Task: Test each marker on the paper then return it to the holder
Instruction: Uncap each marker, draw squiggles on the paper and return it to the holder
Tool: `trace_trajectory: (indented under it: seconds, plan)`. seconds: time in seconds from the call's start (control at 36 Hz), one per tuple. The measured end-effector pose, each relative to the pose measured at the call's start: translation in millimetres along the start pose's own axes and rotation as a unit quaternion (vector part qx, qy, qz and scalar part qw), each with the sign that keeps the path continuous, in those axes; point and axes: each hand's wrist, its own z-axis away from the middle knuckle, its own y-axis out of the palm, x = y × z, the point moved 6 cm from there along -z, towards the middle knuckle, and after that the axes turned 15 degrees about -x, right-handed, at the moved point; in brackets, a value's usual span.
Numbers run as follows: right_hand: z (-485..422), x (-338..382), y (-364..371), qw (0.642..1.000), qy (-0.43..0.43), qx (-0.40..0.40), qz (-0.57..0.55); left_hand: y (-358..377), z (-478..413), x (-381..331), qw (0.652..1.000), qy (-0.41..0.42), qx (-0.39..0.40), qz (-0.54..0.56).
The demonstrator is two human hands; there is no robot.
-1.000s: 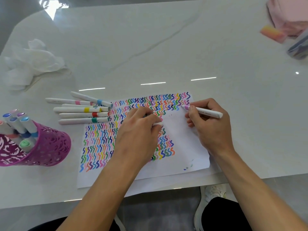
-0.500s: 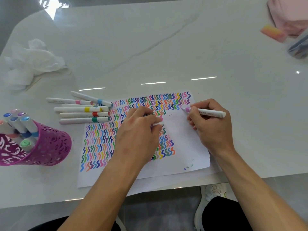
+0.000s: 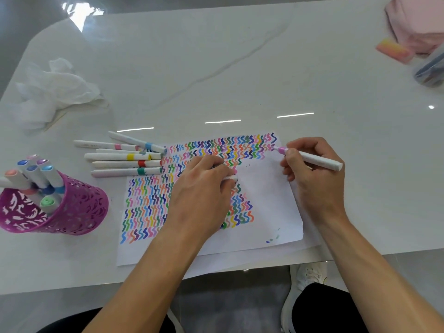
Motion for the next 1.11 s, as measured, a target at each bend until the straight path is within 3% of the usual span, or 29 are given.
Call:
trace_trajectory:
  seconds: [0.11,0.28,0.56,0.83,1.11]
  plan:
    - [1,18,0,1.0,-0.021,-0.001,-0.004,-7,1,-4,1.0,0.0,-0.019,0.013]
    - [15,40,12,0.997,-0.013,0.073,-0.03,-21,2,-8,0.996,-0.03,-0.032,0.072]
    - [37,58,19,0.993,0.015,0.08,-0.081,-29,9,5,0.956,-0.181,-0.024,0.228]
    - [45,63,25,0.994,-0.007,0.1,-0.052,-35,15,6,0.963,-0.159,-0.009,0.216]
    - [46,54,37,0.987,0.024,0.154,-0.043,-36,15,5,0.972,-0.125,0.003,0.199]
